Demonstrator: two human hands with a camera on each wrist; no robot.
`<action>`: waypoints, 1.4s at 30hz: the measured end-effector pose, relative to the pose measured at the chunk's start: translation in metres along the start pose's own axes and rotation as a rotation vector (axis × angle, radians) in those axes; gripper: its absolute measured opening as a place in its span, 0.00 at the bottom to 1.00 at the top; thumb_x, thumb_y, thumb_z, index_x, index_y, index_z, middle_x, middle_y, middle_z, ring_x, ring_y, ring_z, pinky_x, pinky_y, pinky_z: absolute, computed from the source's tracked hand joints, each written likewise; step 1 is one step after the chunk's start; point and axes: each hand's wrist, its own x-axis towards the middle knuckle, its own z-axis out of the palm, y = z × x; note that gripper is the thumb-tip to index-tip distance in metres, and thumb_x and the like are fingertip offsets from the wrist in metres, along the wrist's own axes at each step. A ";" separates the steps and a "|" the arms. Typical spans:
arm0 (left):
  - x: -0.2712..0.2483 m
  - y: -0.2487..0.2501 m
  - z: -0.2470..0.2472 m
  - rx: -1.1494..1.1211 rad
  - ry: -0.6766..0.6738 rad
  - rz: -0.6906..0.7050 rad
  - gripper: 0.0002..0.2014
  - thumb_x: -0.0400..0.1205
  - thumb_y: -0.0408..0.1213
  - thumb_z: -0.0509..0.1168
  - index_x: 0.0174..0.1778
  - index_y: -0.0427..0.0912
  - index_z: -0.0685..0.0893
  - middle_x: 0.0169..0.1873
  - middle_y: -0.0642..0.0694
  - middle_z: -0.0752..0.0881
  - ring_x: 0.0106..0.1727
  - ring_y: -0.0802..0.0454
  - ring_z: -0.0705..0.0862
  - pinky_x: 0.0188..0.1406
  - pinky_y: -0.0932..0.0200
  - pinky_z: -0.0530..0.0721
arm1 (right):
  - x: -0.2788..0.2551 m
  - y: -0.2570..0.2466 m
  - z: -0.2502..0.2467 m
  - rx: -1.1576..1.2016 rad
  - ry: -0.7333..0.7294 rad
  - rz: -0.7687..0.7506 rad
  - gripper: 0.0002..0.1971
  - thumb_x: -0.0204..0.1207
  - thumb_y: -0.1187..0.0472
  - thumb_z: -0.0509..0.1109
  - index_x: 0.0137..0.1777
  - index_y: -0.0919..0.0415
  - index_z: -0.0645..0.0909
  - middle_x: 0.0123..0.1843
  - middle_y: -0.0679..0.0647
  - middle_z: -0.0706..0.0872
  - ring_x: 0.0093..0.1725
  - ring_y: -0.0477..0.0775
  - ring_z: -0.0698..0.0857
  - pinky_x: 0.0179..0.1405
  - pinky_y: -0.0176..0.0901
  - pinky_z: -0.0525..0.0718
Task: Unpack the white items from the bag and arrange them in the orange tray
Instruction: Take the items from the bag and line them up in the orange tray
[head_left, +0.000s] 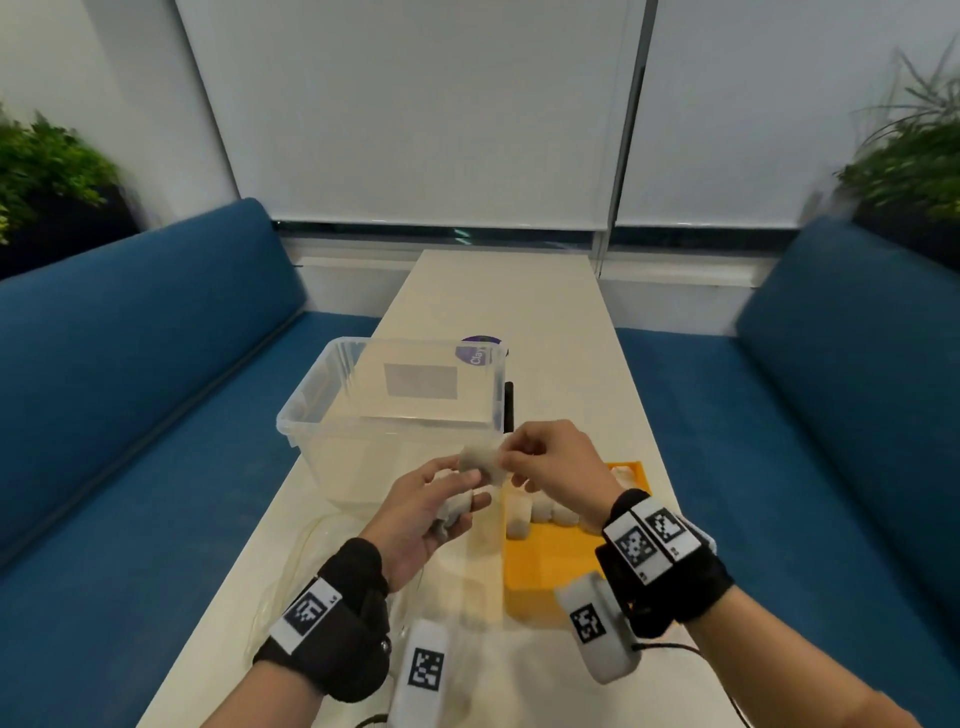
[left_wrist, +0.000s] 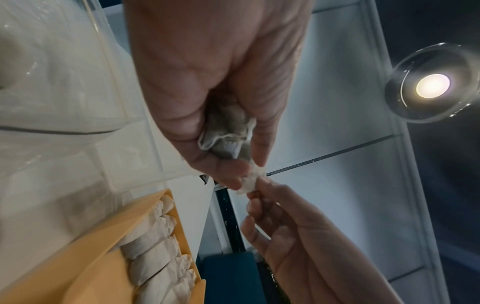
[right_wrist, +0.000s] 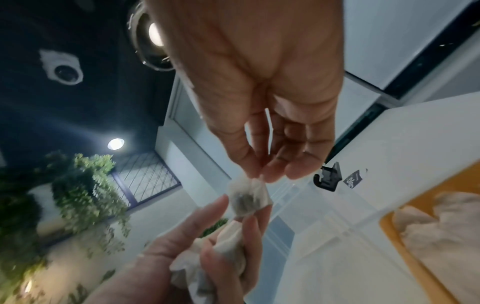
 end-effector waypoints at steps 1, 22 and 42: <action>-0.001 0.001 0.000 0.005 0.005 0.008 0.16 0.79 0.34 0.70 0.64 0.40 0.82 0.52 0.42 0.91 0.47 0.51 0.91 0.34 0.65 0.85 | -0.003 0.000 -0.001 0.062 0.017 0.034 0.04 0.76 0.64 0.70 0.46 0.63 0.85 0.36 0.53 0.87 0.32 0.45 0.86 0.34 0.37 0.85; -0.021 -0.014 0.021 0.176 -0.138 0.052 0.19 0.76 0.36 0.74 0.64 0.44 0.81 0.54 0.42 0.86 0.45 0.50 0.85 0.35 0.61 0.81 | -0.029 -0.049 -0.029 -0.302 -0.029 -0.149 0.06 0.75 0.61 0.71 0.51 0.59 0.86 0.44 0.49 0.86 0.45 0.47 0.83 0.41 0.31 0.79; -0.023 -0.007 0.023 0.210 -0.135 0.175 0.17 0.78 0.39 0.72 0.63 0.40 0.84 0.52 0.43 0.87 0.46 0.50 0.84 0.40 0.58 0.81 | -0.033 -0.068 -0.037 -0.288 -0.106 -0.271 0.09 0.75 0.56 0.73 0.55 0.51 0.84 0.50 0.52 0.88 0.44 0.44 0.85 0.46 0.38 0.85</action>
